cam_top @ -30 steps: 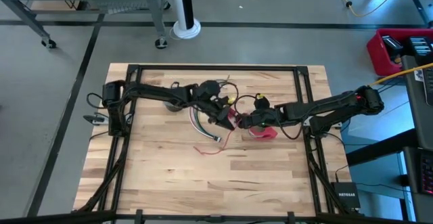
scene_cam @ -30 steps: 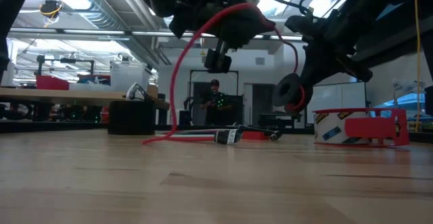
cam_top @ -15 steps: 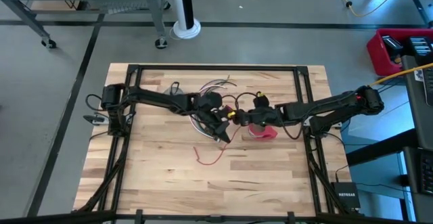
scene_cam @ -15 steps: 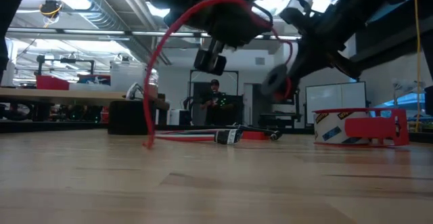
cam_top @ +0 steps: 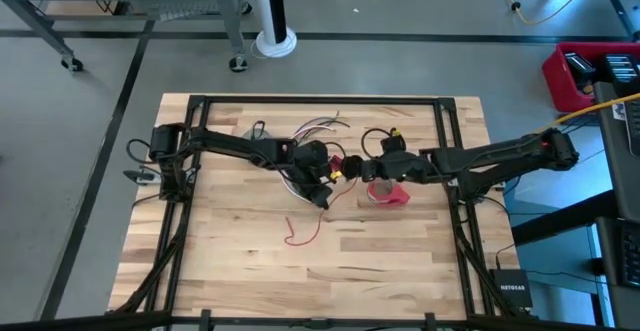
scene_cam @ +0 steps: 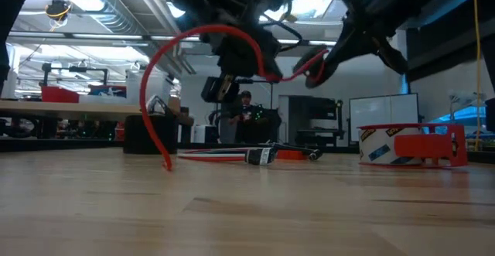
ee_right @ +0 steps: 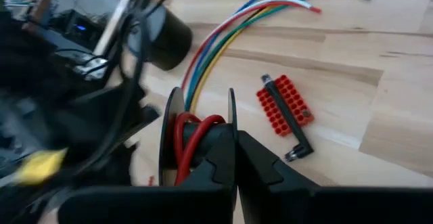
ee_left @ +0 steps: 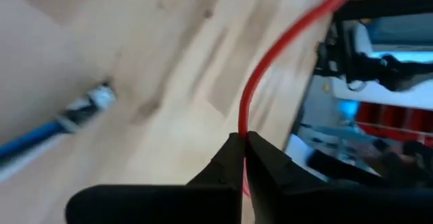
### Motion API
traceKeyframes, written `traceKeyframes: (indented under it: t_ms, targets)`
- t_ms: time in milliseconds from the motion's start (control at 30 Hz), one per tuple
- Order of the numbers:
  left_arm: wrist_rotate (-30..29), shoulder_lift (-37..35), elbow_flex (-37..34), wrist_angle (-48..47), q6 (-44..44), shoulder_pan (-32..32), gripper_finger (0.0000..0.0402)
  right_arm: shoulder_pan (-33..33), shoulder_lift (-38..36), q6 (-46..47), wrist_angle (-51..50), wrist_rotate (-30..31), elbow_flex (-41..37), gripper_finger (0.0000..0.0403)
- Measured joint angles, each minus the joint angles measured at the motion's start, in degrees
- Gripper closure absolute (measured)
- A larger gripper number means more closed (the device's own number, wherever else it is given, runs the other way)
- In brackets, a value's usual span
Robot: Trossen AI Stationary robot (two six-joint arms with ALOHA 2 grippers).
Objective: Coil cords
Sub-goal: Coil the red wire onto the spool
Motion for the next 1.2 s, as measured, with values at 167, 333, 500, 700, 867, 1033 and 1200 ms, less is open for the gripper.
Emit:
traceKeyframes:
  t_ms: [167, 333, 500, 700, 867, 1033, 1200]
  targets:
    - [-3.14, 0.0, 0.0, -3.45, 4.66, 1.81, 0.0401, 0.0, -1.83, -0.36, -2.14, -2.28, 0.0, 0.04]
    - [-5.68, 0.0, 0.0, -5.94, 7.69, 3.16, 0.0401, 0.45, -1.91, -0.35, -6.01, -5.44, 0.0, 0.04]
    - [-6.79, -0.02, 0.0, -7.31, 9.92, 4.29, 0.0401, 2.86, -2.99, -0.32, -7.97, -5.7, 0.0, 0.04]
    - [-9.93, -0.09, 0.0, -8.01, 11.62, 5.67, 0.0401, 5.42, -8.87, 0.34, -10.19, -3.68, -0.02, 0.04]
    - [-10.83, -0.13, 0.11, -6.15, 11.61, 6.59, 0.0401, 7.57, -13.61, 0.39, -13.75, 0.31, -0.13, 0.04]
    - [-11.17, -0.13, 0.04, -3.73, 11.26, 6.58, 0.0401, 9.7, -18.06, 4.94, -14.07, 3.7, -4.83, 0.04]
    - [-11.3, -0.09, 0.02, -3.33, 10.95, 6.62, 0.0401, 11.53, -23.65, 11.37, -6.48, 5.32, -14.71, 0.04]
